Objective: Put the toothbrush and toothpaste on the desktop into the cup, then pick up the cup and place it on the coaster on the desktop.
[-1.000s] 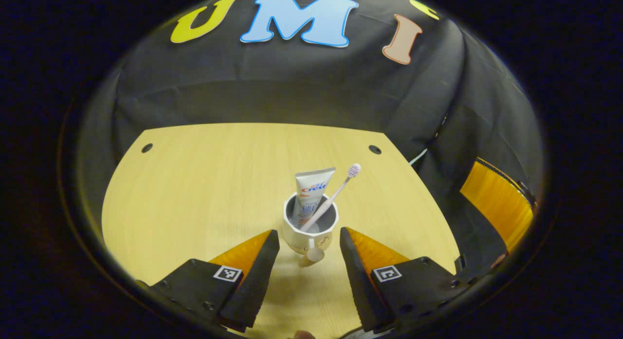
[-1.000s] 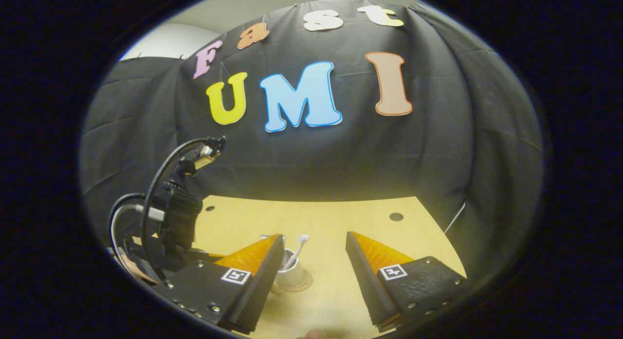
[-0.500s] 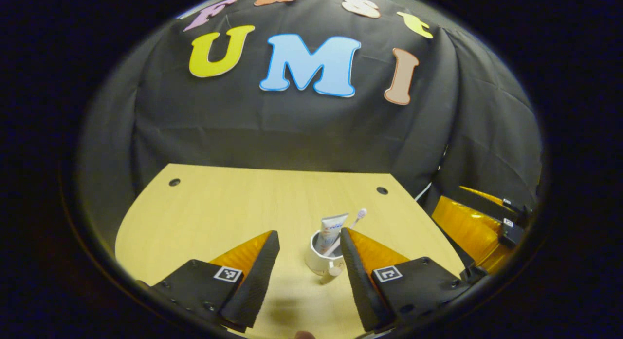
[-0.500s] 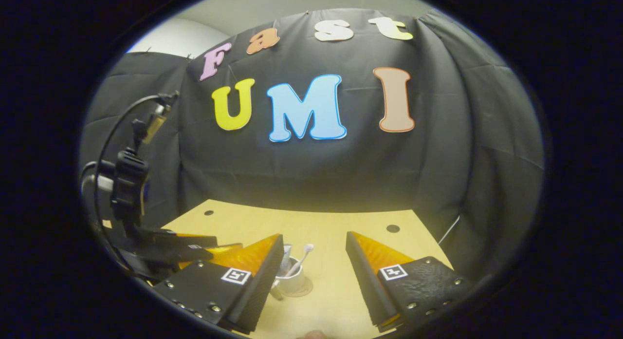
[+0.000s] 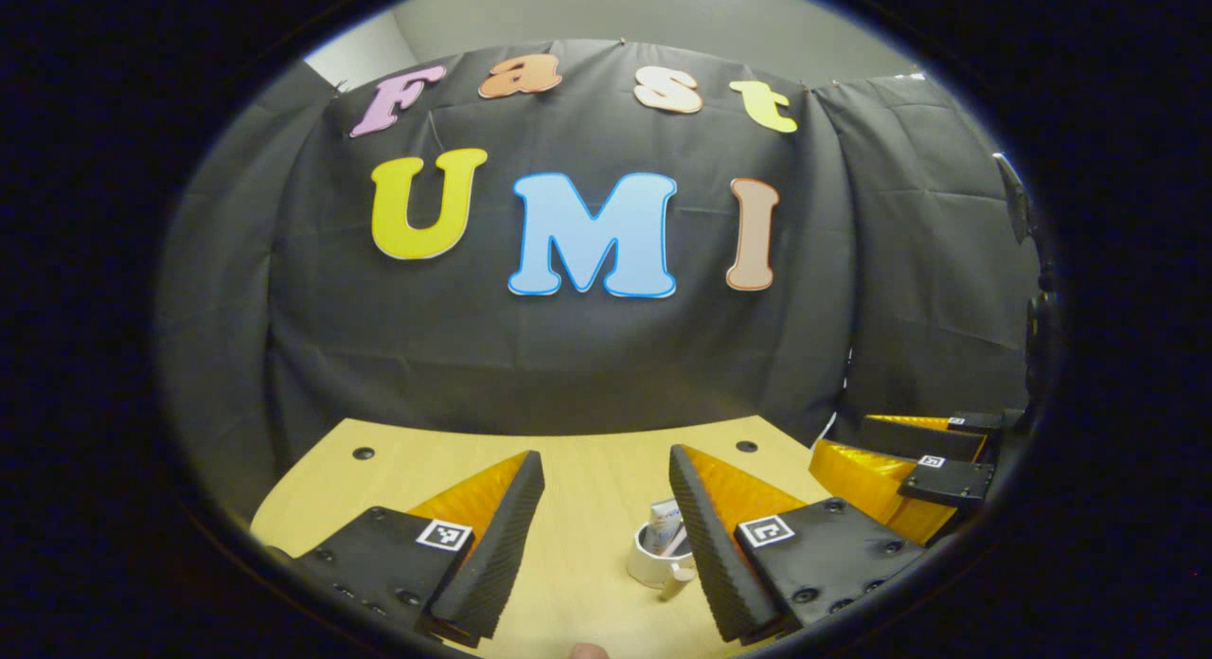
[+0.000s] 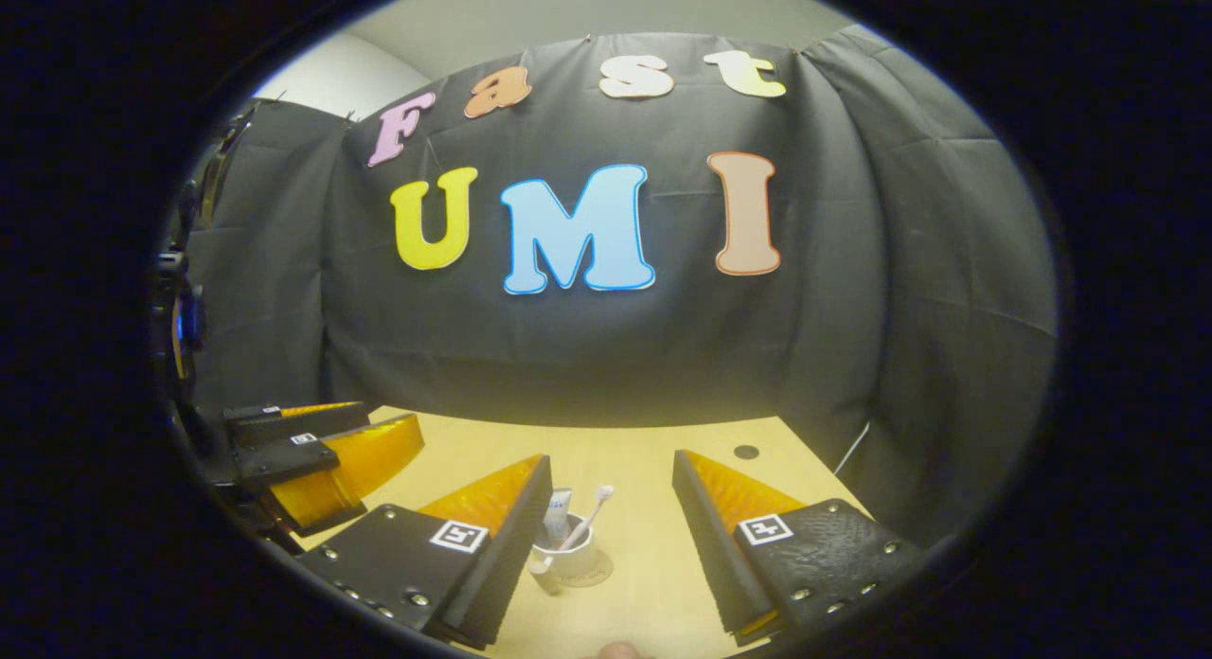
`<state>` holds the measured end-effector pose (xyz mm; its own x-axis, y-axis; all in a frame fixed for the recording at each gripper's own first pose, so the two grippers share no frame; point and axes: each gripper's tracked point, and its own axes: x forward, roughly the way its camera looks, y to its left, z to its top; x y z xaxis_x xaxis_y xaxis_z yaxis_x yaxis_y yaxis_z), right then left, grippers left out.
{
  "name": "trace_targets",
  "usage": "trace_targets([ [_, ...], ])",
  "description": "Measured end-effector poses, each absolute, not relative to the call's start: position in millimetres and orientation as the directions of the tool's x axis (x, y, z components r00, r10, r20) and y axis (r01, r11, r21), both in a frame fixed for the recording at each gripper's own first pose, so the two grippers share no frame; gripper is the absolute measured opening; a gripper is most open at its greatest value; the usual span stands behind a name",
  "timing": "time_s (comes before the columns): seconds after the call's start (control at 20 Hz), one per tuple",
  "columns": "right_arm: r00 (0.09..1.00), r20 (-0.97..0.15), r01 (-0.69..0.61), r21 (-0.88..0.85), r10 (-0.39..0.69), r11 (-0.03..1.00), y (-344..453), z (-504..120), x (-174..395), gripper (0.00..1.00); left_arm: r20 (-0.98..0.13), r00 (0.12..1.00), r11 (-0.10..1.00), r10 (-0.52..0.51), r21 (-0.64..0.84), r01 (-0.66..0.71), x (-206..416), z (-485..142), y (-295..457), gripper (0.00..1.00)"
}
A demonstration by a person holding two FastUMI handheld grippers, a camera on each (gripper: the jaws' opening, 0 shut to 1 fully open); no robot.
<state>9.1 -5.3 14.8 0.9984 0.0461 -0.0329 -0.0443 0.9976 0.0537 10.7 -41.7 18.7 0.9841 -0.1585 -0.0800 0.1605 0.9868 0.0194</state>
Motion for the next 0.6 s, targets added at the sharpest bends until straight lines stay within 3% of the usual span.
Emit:
trace_targets([
  [0.15, 1.000, -0.020, -0.020, 0.048, 0.021, 0.999, -3.0, 20.6, 5.8, 0.81, -0.028, 0.986, 0.986, -0.162, 0.041, 0.163, 9.1, 29.7, -33.7, 0.87],
  [0.3, 1.000, -0.024, 0.012, 0.054, -0.011, 0.998, -2.2, 22.8, 3.3, 0.89, -0.008, 0.984, 0.983, -0.176, 0.057, 0.176, 10.8, 30.8, -27.9, 0.88],
  [0.6, 0.998, 0.007, 0.054, 0.037, -0.055, 0.998, -1.9, 35.8, -4.2, 0.89, -0.003, 0.980, 0.978, -0.201, 0.056, 0.201, 10.8, 37.7, -25.5, 0.87],
])
